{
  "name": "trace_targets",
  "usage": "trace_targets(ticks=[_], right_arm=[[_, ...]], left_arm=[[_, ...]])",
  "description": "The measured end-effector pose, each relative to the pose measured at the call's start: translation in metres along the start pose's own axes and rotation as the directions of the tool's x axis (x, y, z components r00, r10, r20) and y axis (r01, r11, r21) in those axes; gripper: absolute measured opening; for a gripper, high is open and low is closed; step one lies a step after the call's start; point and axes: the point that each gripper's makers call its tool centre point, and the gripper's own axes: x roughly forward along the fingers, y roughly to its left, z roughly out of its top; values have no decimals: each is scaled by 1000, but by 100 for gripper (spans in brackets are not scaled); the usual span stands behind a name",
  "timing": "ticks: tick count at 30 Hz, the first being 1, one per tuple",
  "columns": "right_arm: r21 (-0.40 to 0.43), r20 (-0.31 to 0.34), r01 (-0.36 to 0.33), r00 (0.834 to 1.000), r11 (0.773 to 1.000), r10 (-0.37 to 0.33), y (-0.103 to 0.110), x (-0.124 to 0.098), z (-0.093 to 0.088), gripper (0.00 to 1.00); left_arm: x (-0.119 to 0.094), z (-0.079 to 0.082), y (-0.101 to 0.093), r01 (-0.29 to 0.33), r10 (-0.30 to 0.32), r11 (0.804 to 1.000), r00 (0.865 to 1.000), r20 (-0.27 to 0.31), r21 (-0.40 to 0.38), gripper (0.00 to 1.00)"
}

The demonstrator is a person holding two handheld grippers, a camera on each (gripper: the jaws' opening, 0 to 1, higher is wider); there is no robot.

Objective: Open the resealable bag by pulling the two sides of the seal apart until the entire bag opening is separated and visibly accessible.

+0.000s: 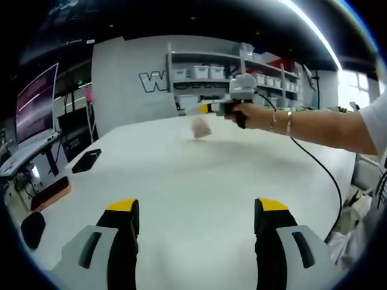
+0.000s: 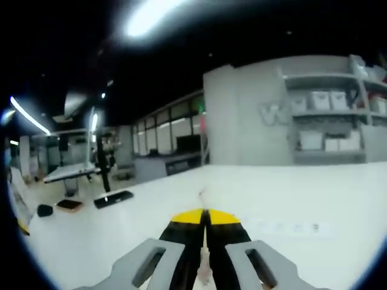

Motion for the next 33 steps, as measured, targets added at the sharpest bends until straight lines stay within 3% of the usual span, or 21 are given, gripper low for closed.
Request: trace_targets(ticks=[33], right_arm=[[37,26,-2,1000,999,1,7,-33,7,0]], left_arm=[[-9,6,-9,2,-3,1000,1000,17,10,77]])
